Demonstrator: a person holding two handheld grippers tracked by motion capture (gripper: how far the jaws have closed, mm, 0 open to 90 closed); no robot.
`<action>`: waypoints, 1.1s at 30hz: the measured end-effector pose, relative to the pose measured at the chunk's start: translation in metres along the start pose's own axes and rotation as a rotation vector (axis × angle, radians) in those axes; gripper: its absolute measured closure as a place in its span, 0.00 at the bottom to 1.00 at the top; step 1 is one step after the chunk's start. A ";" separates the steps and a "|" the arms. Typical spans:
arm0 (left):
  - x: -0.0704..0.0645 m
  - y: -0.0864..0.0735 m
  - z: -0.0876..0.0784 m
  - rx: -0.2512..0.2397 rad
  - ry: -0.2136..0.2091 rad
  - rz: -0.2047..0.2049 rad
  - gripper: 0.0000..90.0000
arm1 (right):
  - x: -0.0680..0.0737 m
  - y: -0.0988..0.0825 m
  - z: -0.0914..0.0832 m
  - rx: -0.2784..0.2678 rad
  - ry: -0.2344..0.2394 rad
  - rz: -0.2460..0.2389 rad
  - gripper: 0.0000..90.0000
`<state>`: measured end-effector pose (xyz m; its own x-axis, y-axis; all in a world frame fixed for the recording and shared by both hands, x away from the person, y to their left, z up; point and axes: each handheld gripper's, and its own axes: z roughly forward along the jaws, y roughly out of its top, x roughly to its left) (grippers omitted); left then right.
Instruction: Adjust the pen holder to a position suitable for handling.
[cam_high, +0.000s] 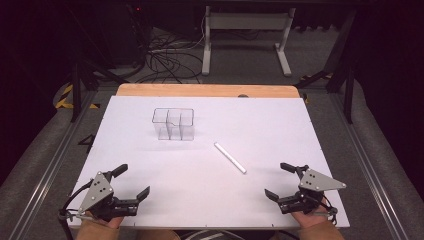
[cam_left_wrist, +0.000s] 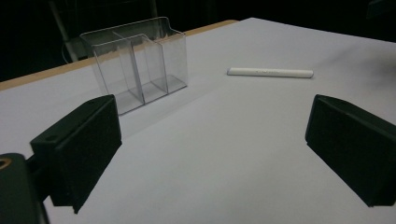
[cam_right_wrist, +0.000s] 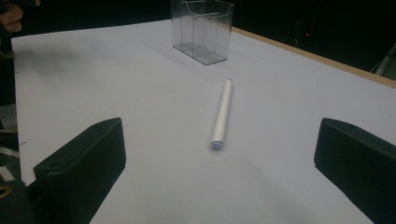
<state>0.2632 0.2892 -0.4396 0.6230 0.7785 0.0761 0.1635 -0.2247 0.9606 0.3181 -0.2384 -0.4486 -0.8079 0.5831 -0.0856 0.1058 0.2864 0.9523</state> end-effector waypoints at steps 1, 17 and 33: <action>0.000 0.000 0.000 0.003 -0.001 0.002 0.07 | 0.000 0.000 0.000 -0.003 0.001 0.001 0.04; 0.001 0.003 0.000 0.020 -0.028 0.006 0.04 | 0.002 0.000 0.001 -0.013 0.000 -0.031 0.04; 0.003 0.008 -0.002 0.023 -0.080 0.001 0.02 | 0.002 0.001 0.003 -0.009 0.034 -0.035 0.02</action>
<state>0.2649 0.2910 -0.4310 0.6820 0.7293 0.0545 0.1800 -0.2395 0.9541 0.3181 -0.2346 -0.4490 -0.8300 0.5469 -0.1093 0.0719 0.2993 0.9514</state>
